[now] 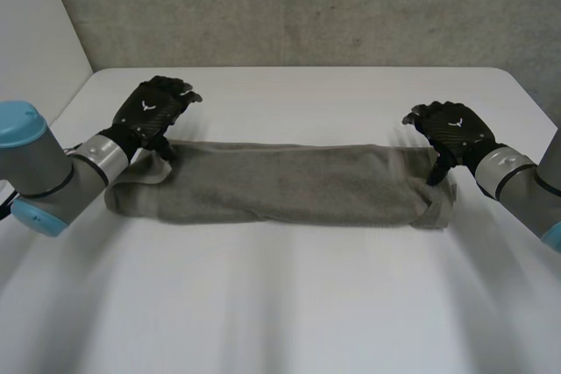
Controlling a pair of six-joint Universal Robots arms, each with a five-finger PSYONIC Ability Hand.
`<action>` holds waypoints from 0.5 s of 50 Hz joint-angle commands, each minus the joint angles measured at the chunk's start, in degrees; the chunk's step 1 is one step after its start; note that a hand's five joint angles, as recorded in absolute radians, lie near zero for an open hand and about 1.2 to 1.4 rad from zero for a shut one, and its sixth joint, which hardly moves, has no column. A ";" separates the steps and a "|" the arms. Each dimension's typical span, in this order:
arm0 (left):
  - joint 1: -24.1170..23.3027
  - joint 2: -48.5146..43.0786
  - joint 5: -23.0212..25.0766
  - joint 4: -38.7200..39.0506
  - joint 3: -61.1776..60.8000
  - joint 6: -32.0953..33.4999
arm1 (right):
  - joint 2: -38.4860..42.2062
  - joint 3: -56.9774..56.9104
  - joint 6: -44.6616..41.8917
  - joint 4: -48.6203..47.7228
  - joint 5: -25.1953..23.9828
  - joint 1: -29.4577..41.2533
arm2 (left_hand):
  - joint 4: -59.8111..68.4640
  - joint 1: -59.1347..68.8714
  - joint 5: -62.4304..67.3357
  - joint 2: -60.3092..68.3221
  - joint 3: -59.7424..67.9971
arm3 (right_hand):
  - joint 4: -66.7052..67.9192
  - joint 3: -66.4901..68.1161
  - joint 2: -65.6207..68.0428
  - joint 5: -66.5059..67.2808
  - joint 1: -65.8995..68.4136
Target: Fold the towel.
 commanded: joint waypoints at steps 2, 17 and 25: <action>0.47 3.37 0.59 -0.67 -0.39 -16.49 | -0.81 0.96 -0.15 -0.03 -0.02 0.09 | -3.36 -3.15 -1.95 -3.31 -2.93 | -4.37 -2.47 -5.12 -3.76 -5.40; -0.59 10.13 0.85 -0.76 -10.65 -11.34 | -1.16 1.58 -0.41 -0.03 -0.11 0.09 | -3.36 -3.32 -2.12 -3.48 -2.93 | -4.37 -2.47 -5.12 -3.76 -5.40; -1.47 10.67 -0.46 -1.20 -16.82 6.08 | -1.16 1.75 -1.73 0.06 -0.11 0.09 | -3.36 -2.48 -1.28 -2.64 -2.93 | -4.37 -2.47 -5.12 -3.76 -5.40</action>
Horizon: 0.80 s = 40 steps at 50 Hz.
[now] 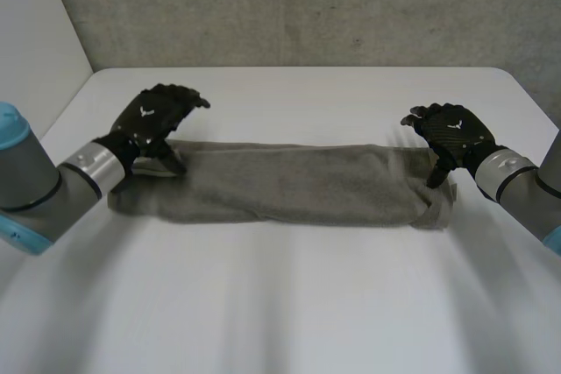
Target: Fold the towel.
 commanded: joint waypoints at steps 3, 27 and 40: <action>-0.46 -0.30 -3.59 -0.20 -4.47 19.92 | 0.03 0.28 -1.08 0.06 0.01 0.00 | -3.36 -2.06 -0.11 -1.84 -2.93 | -4.37 -2.47 -4.44 -3.78 -4.34; 0.07 -17.79 -18.88 5.16 18.03 22.03 | -1.55 4.15 -4.68 1.81 0.18 0.44 | -3.36 -1.21 0.73 -0.99 -2.93 | -4.37 -2.47 -4.44 -3.78 -4.34; 0.86 -14.83 -20.02 4.46 14.37 18.61 | -6.98 6.51 -4.24 3.40 0.44 0.00 | -3.36 -1.21 0.73 -0.99 -2.93 | -4.37 -2.47 -4.44 -3.78 -4.34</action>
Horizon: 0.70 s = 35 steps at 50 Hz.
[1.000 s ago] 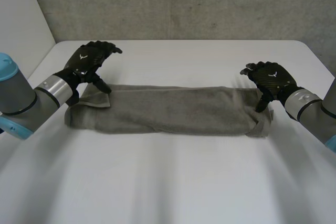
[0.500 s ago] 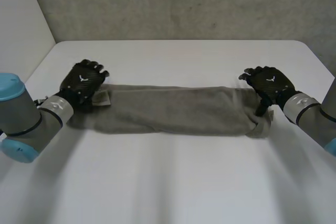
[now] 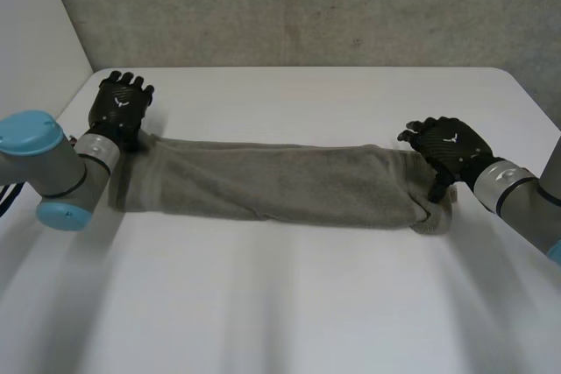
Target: Fold the towel.
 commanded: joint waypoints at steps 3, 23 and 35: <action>0.18 9.95 1.44 -0.63 -11.83 -2.73 | -7.43 4.35 0.73 0.97 0.02 -0.76 | -3.36 -1.39 0.14 -1.16 -2.93 | -4.37 -2.47 -4.32 -3.78 -4.34; 2.29 26.67 5.75 -9.50 -34.09 -5.55 | -12.99 18.06 2.04 7.42 0.89 -2.78 | -3.36 -0.04 1.48 0.18 -2.93 | -4.37 -2.47 0.78 1.32 0.77; 2.91 24.48 2.68 -8.54 -35.33 -4.76 | -9.91 20.09 7.06 -2.81 4.86 -2.43 | -3.36 5.84 7.37 6.07 -2.93 | -4.37 -2.47 23.18 23.72 23.16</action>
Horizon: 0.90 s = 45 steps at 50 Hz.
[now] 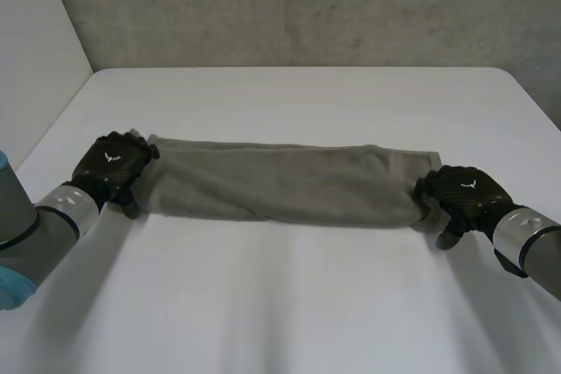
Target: Fold the towel.
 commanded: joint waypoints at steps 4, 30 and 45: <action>-0.06 -2.00 -4.17 3.15 0.59 0.61 | 4.44 -0.78 1.52 -6.71 1.51 0.44 | -3.36 4.14 3.63 4.36 -2.93 | -4.37 -2.47 18.43 17.62 18.48; -2.35 -4.72 -4.79 4.30 0.94 4.83 | 0.59 -0.78 -3.06 -4.78 0.63 -7.47 | -3.36 10.37 9.87 10.59 -2.93 | -4.37 -2.47 -0.84 -1.64 -0.78; -2.96 -3.05 -4.71 3.43 -2.75 4.47 | -2.14 3.17 -2.08 -6.80 1.08 -7.29 | -3.36 16.91 16.41 17.13 -2.93 | -4.37 -2.47 3.48 2.67 3.54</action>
